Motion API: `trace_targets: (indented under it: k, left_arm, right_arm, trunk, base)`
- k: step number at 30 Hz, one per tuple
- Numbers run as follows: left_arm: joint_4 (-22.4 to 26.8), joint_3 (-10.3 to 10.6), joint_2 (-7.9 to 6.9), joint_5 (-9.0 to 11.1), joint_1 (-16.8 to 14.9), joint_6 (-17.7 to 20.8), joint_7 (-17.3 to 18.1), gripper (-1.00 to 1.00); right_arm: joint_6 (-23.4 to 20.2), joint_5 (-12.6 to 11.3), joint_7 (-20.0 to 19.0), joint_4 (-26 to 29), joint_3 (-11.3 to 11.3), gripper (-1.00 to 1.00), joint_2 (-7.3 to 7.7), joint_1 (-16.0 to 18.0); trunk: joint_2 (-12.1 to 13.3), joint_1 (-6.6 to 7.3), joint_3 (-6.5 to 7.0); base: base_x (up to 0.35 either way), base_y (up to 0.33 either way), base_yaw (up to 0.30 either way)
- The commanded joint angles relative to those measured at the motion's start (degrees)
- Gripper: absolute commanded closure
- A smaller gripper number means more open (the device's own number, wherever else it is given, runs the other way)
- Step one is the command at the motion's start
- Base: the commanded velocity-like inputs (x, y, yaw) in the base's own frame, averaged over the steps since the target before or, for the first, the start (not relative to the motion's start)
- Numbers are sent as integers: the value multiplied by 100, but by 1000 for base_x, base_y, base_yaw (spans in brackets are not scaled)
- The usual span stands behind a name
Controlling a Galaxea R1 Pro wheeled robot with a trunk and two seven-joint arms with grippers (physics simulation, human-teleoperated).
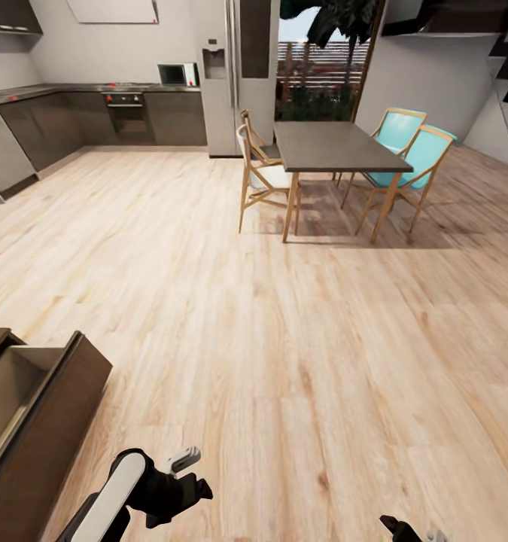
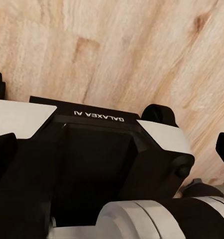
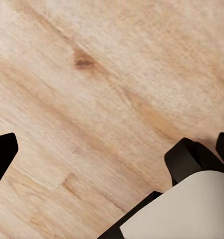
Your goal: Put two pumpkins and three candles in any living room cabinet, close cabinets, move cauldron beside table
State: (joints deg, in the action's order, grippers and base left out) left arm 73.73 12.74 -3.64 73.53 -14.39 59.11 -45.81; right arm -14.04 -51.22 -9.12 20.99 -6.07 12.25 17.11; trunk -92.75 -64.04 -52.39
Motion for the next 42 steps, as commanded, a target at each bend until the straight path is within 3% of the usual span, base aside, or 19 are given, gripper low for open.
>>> trace_targets:
  k: [1, 14, 18, 31, 33, 34, 36, 37, 38, 39, 41, 42]
  left_arm:
    - [6, 9, -5, 57, -2, -2, -60, -100]
    - [1, 9, -1, 57, -2, -3, -63, -100]
    - [-11, 10, 1, 54, -2, -4, -67, -100]
    - [-52, 31, 16, 41, -2, -58, -68, -100]
    - [-86, 143, 95, -108, -2, -86, -68, -100]
    - [-112, 203, 153, -292, -2, -108, -70, -100]
    - [-144, 272, 292, -884, -2, -144, -69, -100]
    - [-193, 300, 378, -1433, -2, -164, -62, -100]
    - [-257, 312, 411, -1813, -2, -174, -47, -100]
    - [-302, 317, 424, -1992, -2, -186, -39, -100]
    - [-484, 336, 449, -2561, -2, -373, -10, -100]
    - [-528, 343, 451, -2665, -2, -461, -2, -100]
  right_arm:
    - [-40, -20, -14, 0, -42, -100, -3, 3]
    - [-22, -20, -16, -5, -43, -100, -3, 3]
    - [229, -14, -23, -17, -23, -100, -3, 3]
    - [375, 2, -32, -69, -2, -100, -14, 3]
    - [375, 4, -35, -54, -2, -100, -18, 3]
    - [375, 2, -36, -50, -6, -100, -16, 3]
    - [375, -1, -33, -45, -14, -100, -13, 3]
    - [375, -3, -31, -44, -20, -100, -10, 3]
    - [375, -6, -30, -43, -22, -100, -8, 3]
    - [375, -7, -30, -43, -23, -100, -7, 3]
    - [375, -10, -29, -43, -27, -100, -5, 3]
    - [375, -10, -27, -43, -29, -100, -5, 3]
  trunk:
    - [-2, 0, -9]
    - [-2, 0, -81]
    - [-2, 0, -93]
    - [-2, 0, -95]
    - [-2, 0, -95]
    - [-2, 0, -95]
    - [-2, 0, -95]
    - [-2, 0, -95]
    - [-2, 0, -95]
    - [-2, 0, -95]
    - [-2, 0, -95]
    - [-2, 0, -95]
  base:
    - [0, 0, -259]
    - [0, 0, -243]
    - [56, 0, -85]
    - [315, -3, -5]
    - [343, -1, 0]
    - [343, -1, 0]
    - [341, 0, 0]
    - [315, 0, -40]
    - [251, 0, -118]
    - [208, 0, -149]
    - [109, 0, -210]
    - [68, 0, -235]
